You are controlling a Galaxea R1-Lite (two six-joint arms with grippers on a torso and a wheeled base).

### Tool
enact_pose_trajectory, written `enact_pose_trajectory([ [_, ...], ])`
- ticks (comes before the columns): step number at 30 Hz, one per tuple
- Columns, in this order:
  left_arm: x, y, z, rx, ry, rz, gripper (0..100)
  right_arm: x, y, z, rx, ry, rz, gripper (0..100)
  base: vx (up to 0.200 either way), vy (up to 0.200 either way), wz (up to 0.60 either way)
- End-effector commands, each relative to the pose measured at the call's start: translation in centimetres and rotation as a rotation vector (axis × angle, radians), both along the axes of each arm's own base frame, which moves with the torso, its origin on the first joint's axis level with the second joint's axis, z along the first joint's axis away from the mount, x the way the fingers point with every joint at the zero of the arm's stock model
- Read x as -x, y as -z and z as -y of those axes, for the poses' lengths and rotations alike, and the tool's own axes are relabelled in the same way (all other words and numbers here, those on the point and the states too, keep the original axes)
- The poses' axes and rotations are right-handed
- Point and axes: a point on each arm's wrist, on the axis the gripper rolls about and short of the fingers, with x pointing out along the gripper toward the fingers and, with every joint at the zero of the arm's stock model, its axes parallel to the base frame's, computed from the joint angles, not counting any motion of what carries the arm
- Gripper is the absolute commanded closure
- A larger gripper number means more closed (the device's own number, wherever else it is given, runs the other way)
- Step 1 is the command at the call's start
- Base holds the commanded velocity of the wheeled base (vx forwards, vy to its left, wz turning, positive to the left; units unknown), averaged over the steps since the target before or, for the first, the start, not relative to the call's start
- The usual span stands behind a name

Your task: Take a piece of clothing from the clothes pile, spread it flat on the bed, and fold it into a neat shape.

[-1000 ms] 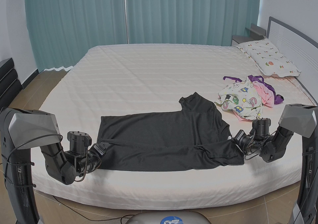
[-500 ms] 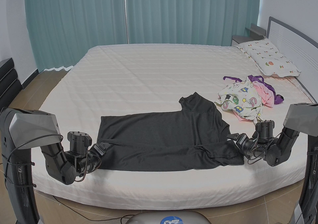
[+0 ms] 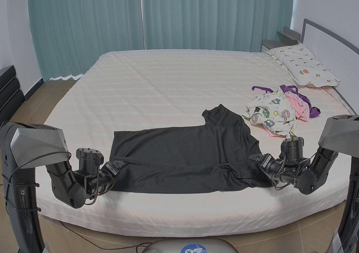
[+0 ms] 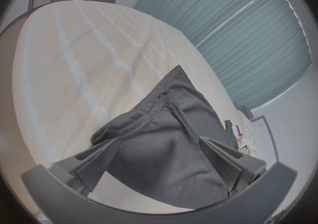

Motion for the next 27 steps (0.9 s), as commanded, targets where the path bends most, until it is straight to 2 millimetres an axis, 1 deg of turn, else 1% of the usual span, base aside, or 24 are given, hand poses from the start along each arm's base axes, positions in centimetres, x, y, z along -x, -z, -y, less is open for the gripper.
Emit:
enact_pose_trajectory([
  [1, 0.0, 0.1, 0.0, 0.0, 0.0, -0.002, 0, 0.0, -0.8, 0.3, -0.002, 0.012, 0.024, 0, 0.0, 0.0, 0.0],
  [6, 0.0, 0.1, 0.0, 0.0, 0.0, -0.002, 0, -0.2, -0.1, 1.0, 0.009, 0.034, 0.004, 0, 0.0, 0.0, 0.0],
  [9, 0.0, 0.1, 0.0, -0.001, 0.0, -0.004, 0, -0.1, -0.2, 1.3, 0.013, 0.039, 0.006, 0, 0.0, 0.0, 0.0],
  [10, 0.0, 0.1, 0.0, 0.0, 0.0, -0.002, 0, 0.0, -0.7, 1.4, 0.019, 0.036, 0.02, 0, 0.0, 0.0, 0.0],
  [14, 0.0, 0.1, 0.0, 0.0, 0.0, -0.001, 0, 0.6, -1.9, 0.9, 0.004, 0.013, 0.05, 0, 0.0, 0.0, 0.0],
  [17, -0.1, 0.0, 0.0, 0.002, -0.001, 0.004, 0, 0.6, -1.9, 0.4, -0.002, 0.001, 0.052, 0, 0.0, 0.0, 0.0],
  [23, -0.2, -0.7, -0.1, 0.015, -0.007, 0.072, 0, 0.4, -1.9, 0.7, -0.042, -0.006, 0.047, 0, 0.0, 0.0, 0.0],
  [27, 0.0, -1.3, -0.9, 0.019, -0.028, 0.127, 0, 0.4, -1.7, 0.7, -0.045, -0.013, 0.04, 0, 0.0, 0.0, 0.0],
])
